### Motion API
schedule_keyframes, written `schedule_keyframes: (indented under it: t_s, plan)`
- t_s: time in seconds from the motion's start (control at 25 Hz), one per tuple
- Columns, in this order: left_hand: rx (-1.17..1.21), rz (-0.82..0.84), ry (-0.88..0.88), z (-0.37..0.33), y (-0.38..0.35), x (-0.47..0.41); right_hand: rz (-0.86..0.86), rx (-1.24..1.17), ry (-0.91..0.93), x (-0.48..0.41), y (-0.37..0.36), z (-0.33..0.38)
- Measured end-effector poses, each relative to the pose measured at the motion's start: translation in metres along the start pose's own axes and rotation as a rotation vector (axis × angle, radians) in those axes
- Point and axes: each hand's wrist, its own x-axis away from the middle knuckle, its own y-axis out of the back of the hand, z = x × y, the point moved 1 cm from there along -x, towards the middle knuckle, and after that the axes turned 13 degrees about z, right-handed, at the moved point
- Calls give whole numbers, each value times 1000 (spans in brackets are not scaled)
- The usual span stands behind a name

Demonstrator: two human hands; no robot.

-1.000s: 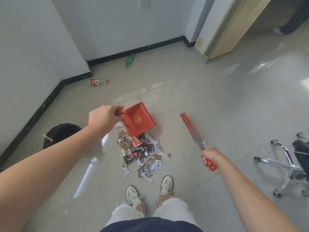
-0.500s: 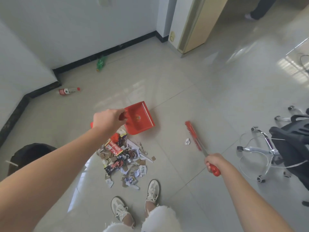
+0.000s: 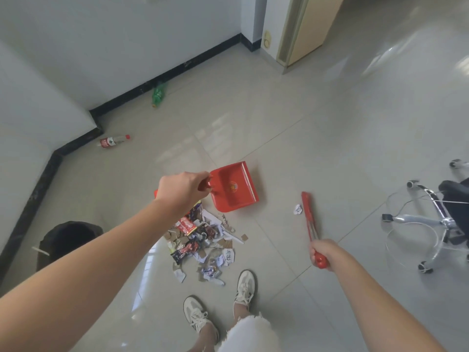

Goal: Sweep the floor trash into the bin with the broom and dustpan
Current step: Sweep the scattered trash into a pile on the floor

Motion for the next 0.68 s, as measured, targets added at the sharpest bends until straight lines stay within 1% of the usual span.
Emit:
schedule_keyframes:
  t_s: [0.08,0.24,0.36,0.48,0.6,0.68]
  plan:
    - [20,-21,37,11,3,10,25,34,11,11,-23,0]
    - [56,-124,133,61,13,47,74,311,19,35,-81,-12]
    - [61,-219,175,106,24,80,148,421,10,46,-126,-27]
    - [57,-276,227,149,34,113,231,480,-20,60,-174,-42]
    - [76,-280,280,184,38,139,308,454,-73,74,-207,-44]
    - [98,-284,310,204,38,154,313,463,-81,83,-218,-38]
